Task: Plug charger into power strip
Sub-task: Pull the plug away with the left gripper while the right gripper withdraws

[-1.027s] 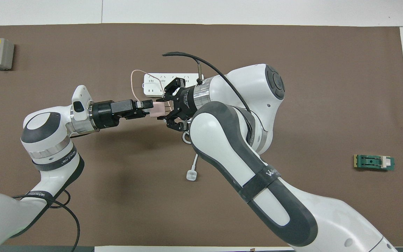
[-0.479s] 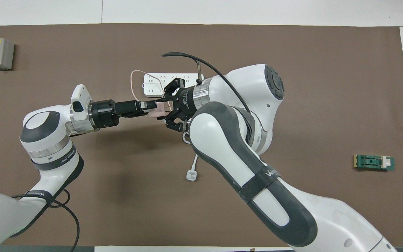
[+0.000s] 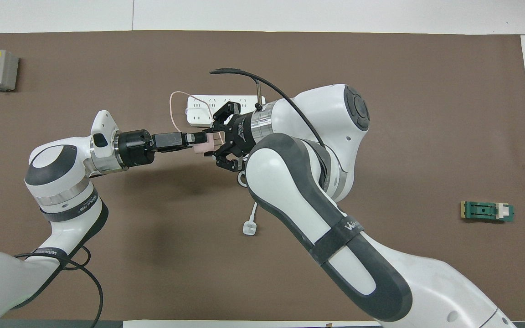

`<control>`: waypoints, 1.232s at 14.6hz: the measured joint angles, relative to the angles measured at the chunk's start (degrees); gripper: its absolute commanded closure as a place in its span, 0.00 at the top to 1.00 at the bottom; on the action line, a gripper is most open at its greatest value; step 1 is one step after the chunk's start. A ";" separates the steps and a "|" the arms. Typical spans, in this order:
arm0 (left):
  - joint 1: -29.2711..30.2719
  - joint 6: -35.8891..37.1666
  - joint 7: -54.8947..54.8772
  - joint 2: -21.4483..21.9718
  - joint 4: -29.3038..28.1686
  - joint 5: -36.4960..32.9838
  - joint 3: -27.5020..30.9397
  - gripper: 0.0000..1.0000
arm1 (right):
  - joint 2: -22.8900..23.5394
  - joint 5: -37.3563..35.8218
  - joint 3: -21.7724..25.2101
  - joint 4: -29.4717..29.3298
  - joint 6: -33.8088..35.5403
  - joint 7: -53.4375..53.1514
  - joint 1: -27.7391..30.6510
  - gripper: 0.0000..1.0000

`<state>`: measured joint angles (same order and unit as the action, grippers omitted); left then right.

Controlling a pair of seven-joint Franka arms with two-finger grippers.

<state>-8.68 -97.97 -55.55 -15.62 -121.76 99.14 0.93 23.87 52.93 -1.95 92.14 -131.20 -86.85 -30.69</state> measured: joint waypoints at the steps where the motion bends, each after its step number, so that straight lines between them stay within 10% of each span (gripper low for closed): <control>1: 0.00 0.12 -0.65 0.01 0.01 0.00 -0.01 0.00 | 0.04 0.01 0.00 0.00 -0.09 -0.81 0.00 1.00; 12: 1.67 -2.11 -1.39 -0.06 1.91 -1.04 1.10 0.00 | 0.07 0.01 0.54 -0.24 -0.33 -2.64 1.50 1.00; 18: 5.38 -4.85 16.43 0.14 16.17 -18.35 1.60 0.00 | -0.27 -0.25 1.17 -4.73 8.98 -2.64 12.23 1.00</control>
<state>-3.30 -102.82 -39.12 -15.48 -105.59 80.79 2.54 23.61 52.68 -0.78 87.42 -122.23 -89.49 -18.47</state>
